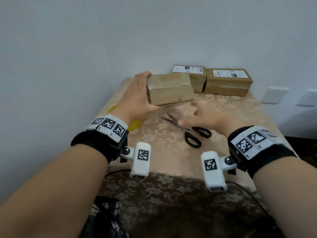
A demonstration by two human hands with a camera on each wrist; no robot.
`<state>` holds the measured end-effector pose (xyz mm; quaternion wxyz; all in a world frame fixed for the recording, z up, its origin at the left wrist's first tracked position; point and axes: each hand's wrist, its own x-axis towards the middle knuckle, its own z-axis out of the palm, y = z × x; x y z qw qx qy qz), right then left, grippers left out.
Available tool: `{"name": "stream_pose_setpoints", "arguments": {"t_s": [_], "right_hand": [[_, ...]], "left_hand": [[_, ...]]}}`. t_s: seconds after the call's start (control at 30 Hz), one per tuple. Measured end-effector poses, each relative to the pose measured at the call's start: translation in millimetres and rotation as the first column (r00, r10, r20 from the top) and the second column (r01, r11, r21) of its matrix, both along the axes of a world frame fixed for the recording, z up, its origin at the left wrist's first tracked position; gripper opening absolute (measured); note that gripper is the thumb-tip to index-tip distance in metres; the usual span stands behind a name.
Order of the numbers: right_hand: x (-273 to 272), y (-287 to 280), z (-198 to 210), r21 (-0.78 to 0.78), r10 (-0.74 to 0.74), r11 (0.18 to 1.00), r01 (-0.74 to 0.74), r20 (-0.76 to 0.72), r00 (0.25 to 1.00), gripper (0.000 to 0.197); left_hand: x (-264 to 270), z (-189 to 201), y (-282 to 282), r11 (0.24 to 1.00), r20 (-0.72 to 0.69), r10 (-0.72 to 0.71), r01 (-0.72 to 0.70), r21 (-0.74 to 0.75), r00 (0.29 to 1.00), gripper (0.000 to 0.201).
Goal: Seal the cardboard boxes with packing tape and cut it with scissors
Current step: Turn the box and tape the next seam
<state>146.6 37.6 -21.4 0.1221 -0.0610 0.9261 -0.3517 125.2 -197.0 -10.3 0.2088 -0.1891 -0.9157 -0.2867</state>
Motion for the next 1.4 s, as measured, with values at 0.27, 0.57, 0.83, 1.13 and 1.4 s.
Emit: {"name": "stream_pose_setpoints", "arguments": {"t_s": [0.27,0.57,0.83,1.13,1.4], "right_hand": [[-9,7,-18,0.394,-0.148,0.902,0.174,-0.095,0.984,0.038],[-19,53,-23,0.124,-0.443,0.863,0.49,-0.283,0.851,0.023],[-10,1,20,-0.113,-0.087,0.993,0.024,-0.594,0.8,0.038],[-19,-24,17,0.265,0.063,0.957,0.116,-0.583,0.81,0.04],[-17,-39,17,0.25,0.034,0.957,0.15,-0.606,0.794,0.038]], "left_hand": [[0,4,5,0.991,0.102,-0.072,0.06,0.118,0.992,0.102],[-6,14,24,0.992,0.402,-0.12,0.092,0.089,0.908,0.099],[-13,0,24,0.988,0.478,-0.145,0.1,0.118,0.866,0.092],[0,-15,-22,0.783,0.385,0.378,-0.069,-0.618,0.842,0.087],[-5,-24,-15,0.88,0.278,0.255,-0.103,-0.463,0.926,0.01]]}}
